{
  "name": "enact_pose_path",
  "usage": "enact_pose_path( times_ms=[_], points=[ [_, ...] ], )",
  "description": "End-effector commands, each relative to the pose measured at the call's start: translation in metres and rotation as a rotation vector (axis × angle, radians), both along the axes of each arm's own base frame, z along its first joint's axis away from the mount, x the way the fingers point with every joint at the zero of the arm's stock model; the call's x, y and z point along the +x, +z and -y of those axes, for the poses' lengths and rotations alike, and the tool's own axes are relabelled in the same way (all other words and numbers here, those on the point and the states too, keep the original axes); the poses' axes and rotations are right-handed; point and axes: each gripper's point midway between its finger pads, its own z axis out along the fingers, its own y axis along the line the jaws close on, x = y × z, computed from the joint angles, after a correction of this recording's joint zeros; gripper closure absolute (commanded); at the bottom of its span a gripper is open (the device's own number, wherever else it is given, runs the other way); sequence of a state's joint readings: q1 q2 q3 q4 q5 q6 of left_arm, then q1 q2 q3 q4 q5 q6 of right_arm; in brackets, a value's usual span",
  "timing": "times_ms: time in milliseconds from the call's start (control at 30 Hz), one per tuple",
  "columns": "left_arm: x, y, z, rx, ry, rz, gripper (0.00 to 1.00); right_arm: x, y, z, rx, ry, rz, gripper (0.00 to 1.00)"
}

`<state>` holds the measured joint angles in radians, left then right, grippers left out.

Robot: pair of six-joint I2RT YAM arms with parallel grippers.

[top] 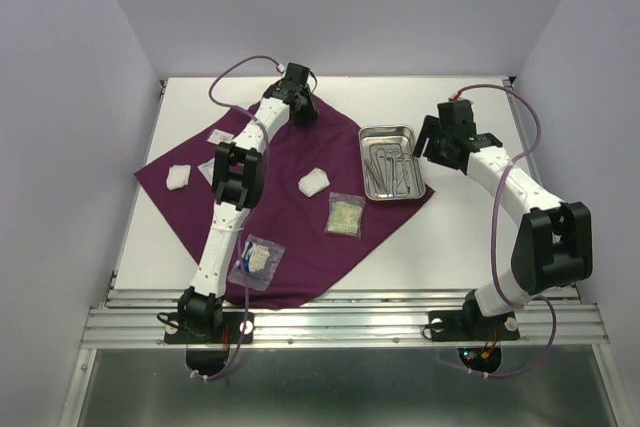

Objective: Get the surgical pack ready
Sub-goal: Adjust the surgical kit at the center of the board.

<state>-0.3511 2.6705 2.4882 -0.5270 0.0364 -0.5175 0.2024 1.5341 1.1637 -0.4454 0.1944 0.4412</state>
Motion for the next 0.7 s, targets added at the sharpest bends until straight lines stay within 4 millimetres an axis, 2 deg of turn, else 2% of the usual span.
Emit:
enact_pose_path(
  times_ms=[0, 167, 400, 533, 667],
  points=[
    [-0.007, -0.011, -0.011, 0.033, 0.021, -0.056, 0.61, 0.011, 0.017, 0.001, 0.010, -0.014, 0.048, 0.28],
    [-0.001, -0.015, -0.009, 0.007, 0.031, -0.050, 0.61, 0.012, 0.020, 0.000, 0.014, -0.013, 0.053, 0.28],
    [0.020, -0.011, -0.003, -0.097, 0.029, 0.003, 0.62, 0.010, 0.024, 0.001, 0.010, -0.013, 0.054, 0.28],
    [0.034, -0.003, -0.013, -0.144, 0.046, 0.037, 0.62, 0.009, 0.027, 0.001, 0.011, -0.013, 0.058, 0.28],
    [0.040, 0.021, -0.016, -0.142, 0.035, 0.090, 0.62, 0.008, 0.026, 0.000, 0.019, -0.011, 0.056, 0.28]
  ],
)
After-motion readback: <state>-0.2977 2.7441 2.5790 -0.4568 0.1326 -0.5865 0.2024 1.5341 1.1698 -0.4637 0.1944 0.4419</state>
